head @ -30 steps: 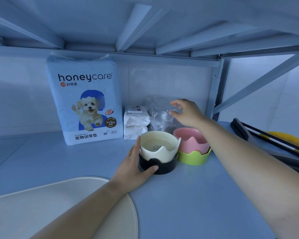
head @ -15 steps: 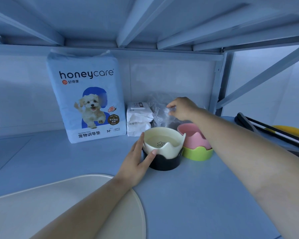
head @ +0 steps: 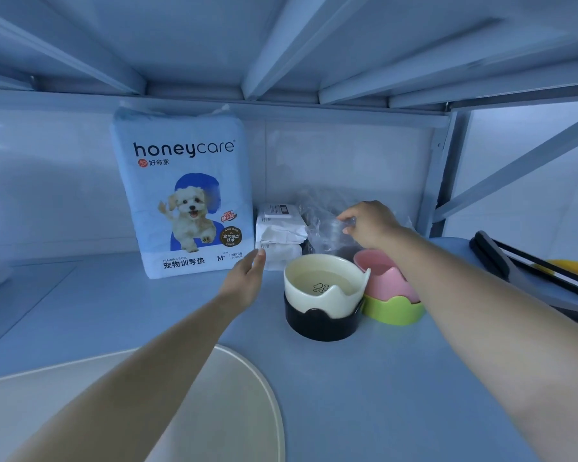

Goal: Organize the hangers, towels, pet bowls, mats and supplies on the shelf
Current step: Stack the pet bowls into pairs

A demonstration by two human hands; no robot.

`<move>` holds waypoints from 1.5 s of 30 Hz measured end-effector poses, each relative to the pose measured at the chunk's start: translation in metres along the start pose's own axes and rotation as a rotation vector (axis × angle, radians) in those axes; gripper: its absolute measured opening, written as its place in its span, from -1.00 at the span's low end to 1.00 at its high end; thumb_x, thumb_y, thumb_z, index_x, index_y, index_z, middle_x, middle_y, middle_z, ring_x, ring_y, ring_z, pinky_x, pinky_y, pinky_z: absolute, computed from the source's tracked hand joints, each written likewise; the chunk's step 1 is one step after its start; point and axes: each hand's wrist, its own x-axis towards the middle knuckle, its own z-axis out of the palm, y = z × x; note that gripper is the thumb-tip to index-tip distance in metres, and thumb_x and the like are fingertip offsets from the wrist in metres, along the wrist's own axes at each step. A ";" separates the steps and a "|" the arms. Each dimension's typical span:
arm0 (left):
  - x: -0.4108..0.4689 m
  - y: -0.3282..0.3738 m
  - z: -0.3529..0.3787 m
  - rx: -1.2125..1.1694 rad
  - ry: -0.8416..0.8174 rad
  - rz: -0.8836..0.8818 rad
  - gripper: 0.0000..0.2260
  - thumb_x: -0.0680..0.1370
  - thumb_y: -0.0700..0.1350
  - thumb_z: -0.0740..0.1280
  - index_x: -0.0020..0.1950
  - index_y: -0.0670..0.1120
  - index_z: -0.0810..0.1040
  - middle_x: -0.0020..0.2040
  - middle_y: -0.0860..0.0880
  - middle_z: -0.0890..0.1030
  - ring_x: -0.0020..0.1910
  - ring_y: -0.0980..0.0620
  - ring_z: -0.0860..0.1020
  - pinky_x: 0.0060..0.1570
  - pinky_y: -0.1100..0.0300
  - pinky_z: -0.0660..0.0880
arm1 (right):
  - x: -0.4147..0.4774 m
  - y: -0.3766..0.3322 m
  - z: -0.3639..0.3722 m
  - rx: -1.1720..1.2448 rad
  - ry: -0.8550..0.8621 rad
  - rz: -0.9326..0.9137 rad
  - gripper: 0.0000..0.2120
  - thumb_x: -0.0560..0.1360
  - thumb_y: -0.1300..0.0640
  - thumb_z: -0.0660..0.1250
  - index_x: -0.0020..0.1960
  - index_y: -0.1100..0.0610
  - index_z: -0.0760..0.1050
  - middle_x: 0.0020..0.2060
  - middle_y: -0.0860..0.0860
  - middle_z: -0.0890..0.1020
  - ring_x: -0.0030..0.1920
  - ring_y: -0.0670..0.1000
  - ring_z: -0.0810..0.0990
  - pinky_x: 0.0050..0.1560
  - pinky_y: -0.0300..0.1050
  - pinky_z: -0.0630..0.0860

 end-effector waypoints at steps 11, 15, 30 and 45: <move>0.022 -0.008 0.021 -0.008 0.012 -0.098 -0.46 0.60 0.21 -0.10 0.50 -0.02 0.20 0.49 -0.09 0.24 0.47 -0.11 0.18 0.42 0.04 0.07 | 0.001 0.008 -0.006 -0.083 -0.128 -0.067 -0.64 0.56 0.21 0.23 0.34 0.06 0.43 0.31 0.07 0.48 0.27 0.10 0.45 0.21 -0.14 0.38; 0.017 -0.008 0.027 0.004 -0.014 -0.084 -0.44 0.59 0.23 -0.09 0.44 -0.04 0.33 0.44 -0.10 0.34 0.43 -0.10 0.26 0.38 0.08 0.14 | 0.001 0.012 -0.006 -0.082 -0.130 -0.074 -0.65 0.55 0.18 0.25 0.33 0.07 0.44 0.29 0.09 0.49 0.26 0.11 0.45 0.21 -0.12 0.39; 0.022 -0.005 0.020 -0.082 0.161 0.167 -0.53 0.62 0.14 -0.01 0.51 0.04 0.16 0.50 0.12 0.18 0.48 0.15 0.12 0.36 0.31 -0.02 | -0.003 0.026 -0.007 -0.017 -0.119 -0.056 -0.63 0.56 0.17 0.24 0.37 0.09 0.40 0.33 0.11 0.46 0.27 0.13 0.45 0.17 -0.18 0.37; 0.049 0.078 0.013 0.389 -0.092 0.472 -0.64 0.61 -0.01 0.17 0.41 0.00 0.34 0.41 0.07 0.36 0.39 0.06 0.31 0.18 0.36 0.18 | 0.004 0.014 -0.001 0.012 0.030 -0.067 -0.74 0.46 0.07 0.36 0.11 0.13 0.58 0.08 0.08 0.63 0.10 0.13 0.55 0.09 0.00 0.51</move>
